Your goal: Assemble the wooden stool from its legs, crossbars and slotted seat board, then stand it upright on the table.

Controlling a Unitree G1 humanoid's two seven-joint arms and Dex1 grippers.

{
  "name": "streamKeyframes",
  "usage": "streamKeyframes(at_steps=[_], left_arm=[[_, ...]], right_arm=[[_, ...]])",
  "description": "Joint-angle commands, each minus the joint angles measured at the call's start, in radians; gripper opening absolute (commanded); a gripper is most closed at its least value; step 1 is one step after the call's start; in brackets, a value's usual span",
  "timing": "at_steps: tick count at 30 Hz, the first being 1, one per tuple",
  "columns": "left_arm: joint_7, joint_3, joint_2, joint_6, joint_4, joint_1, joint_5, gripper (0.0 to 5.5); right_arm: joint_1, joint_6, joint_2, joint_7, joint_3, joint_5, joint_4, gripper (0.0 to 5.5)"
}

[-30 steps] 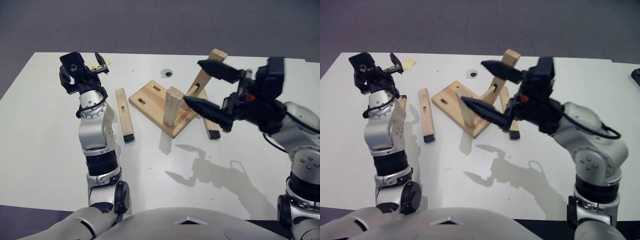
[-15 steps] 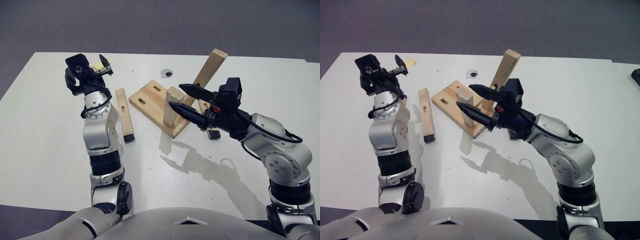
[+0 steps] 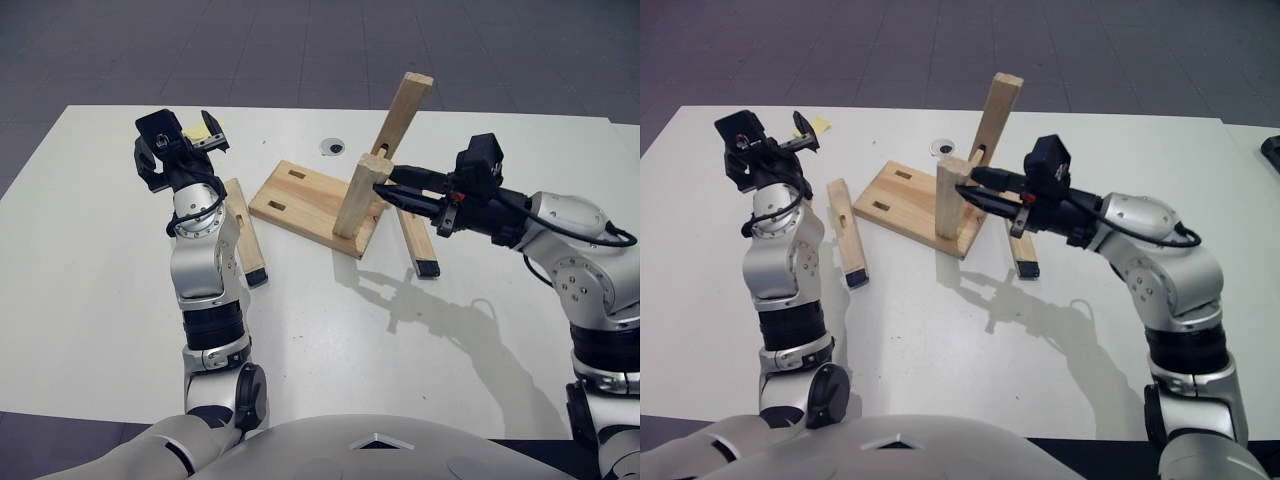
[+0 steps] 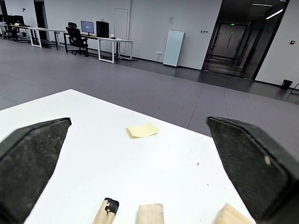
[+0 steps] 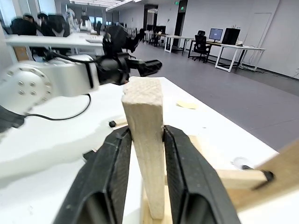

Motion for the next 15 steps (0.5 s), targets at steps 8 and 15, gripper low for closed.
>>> streamKeyframes(at_steps=[8, 15], left_arm=[[-0.007, -0.02, -0.004, -0.008, 0.0, 0.017, 0.006, 5.4], [-0.306, -0.215, 0.306, -0.001, 0.183, -0.015, 0.136, 5.4]], right_arm=[[-0.026, 0.041, 0.025, -0.039, -0.143, 0.11, -0.069, 2.07], [-0.034, 0.089, 0.091, -0.197, -0.216, 0.238, -0.164, 3.18]])
